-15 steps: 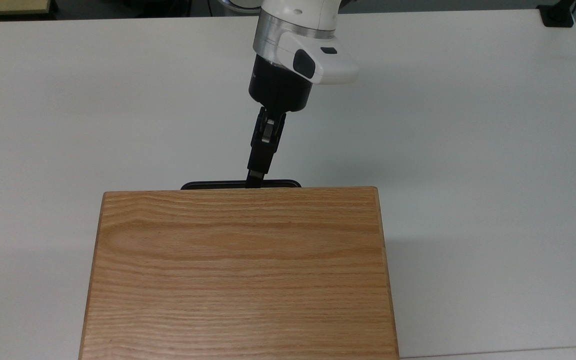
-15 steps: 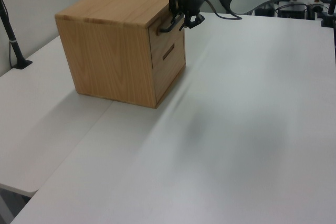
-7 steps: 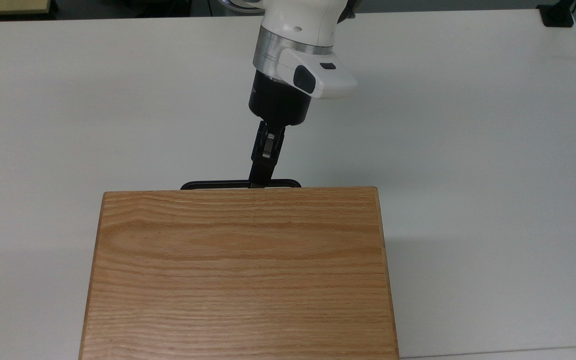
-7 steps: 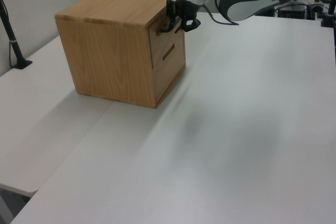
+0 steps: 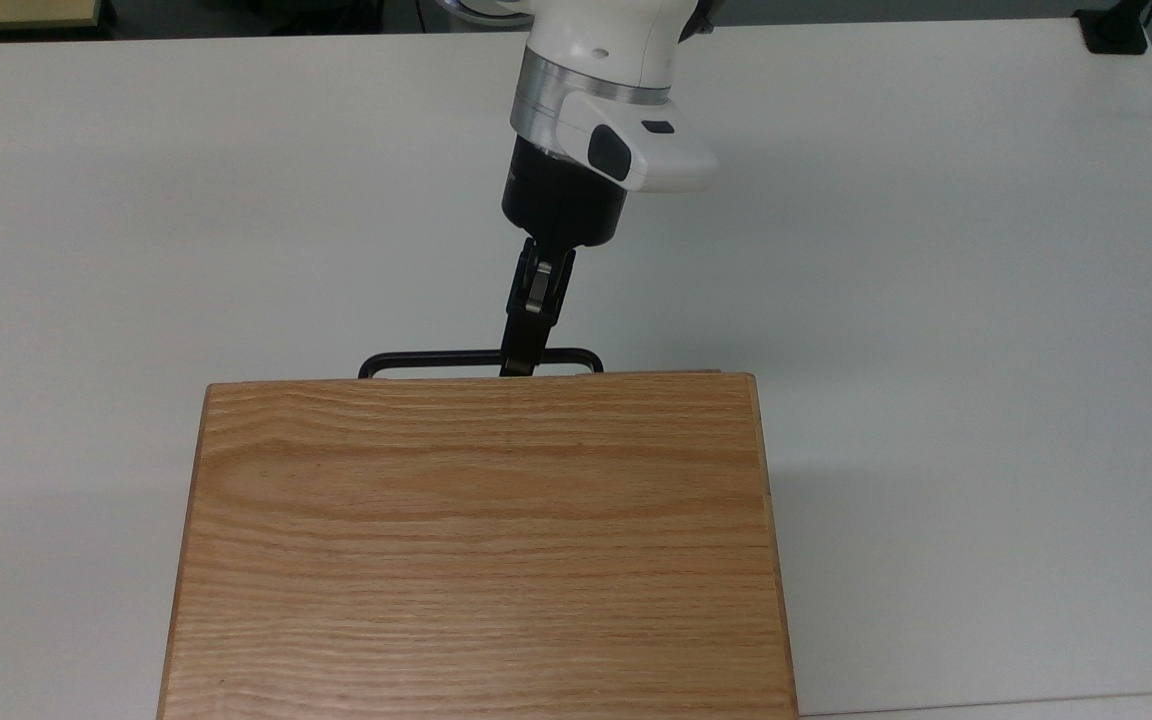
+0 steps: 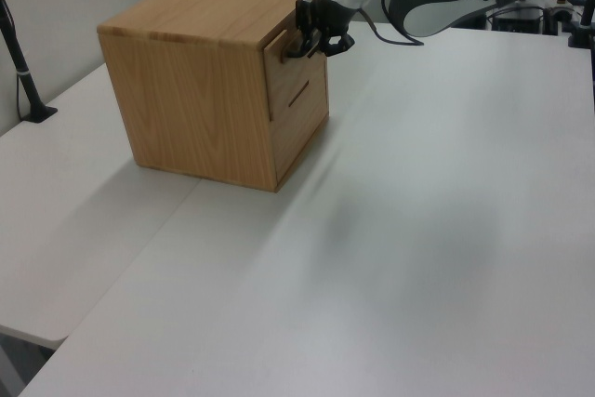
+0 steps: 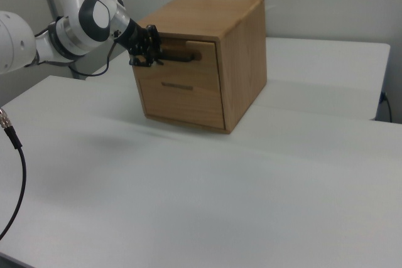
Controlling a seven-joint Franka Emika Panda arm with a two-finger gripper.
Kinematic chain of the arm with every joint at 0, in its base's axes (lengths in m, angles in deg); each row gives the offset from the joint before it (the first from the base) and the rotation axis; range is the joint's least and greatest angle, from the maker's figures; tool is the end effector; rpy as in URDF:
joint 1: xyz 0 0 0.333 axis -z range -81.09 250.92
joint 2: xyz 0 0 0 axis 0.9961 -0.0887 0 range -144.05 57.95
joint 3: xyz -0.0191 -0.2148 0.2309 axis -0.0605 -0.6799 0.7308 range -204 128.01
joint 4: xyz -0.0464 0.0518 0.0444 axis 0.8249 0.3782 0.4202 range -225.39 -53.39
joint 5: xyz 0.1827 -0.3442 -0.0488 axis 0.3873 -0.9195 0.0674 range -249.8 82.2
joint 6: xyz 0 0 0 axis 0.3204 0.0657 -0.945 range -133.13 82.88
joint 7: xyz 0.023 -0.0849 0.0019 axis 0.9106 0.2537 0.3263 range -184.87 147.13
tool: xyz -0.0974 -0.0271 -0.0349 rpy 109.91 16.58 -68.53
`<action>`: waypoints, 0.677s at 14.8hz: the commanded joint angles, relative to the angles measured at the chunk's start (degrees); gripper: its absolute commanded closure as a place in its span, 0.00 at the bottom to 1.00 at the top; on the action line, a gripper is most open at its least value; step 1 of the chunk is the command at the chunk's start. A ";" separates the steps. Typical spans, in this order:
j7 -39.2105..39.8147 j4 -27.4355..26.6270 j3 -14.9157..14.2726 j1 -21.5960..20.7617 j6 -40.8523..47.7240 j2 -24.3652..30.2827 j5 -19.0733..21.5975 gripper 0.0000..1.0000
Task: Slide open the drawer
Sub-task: 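Pull the handle outward, sliding the upper drawer open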
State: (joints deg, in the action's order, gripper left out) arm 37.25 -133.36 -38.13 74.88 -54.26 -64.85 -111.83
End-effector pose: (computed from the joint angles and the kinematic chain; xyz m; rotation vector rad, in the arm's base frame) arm 0.7064 0.1183 0.5241 1.9124 1.6389 0.4050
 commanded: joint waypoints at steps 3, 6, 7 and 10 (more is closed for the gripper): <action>-6.27 -13.40 -0.13 -2.10 0.87 9.76 -0.01 0.83; -10.85 -17.97 0.40 -2.89 0.87 13.36 0.08 0.83; -11.46 -19.64 0.66 -2.89 0.96 15.11 0.08 0.83; -12.69 -22.19 0.75 -2.80 2.27 18.90 0.17 0.83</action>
State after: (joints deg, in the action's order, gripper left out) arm 27.53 -149.63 -37.81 72.91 -54.07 -52.64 -111.78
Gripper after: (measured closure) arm 0.828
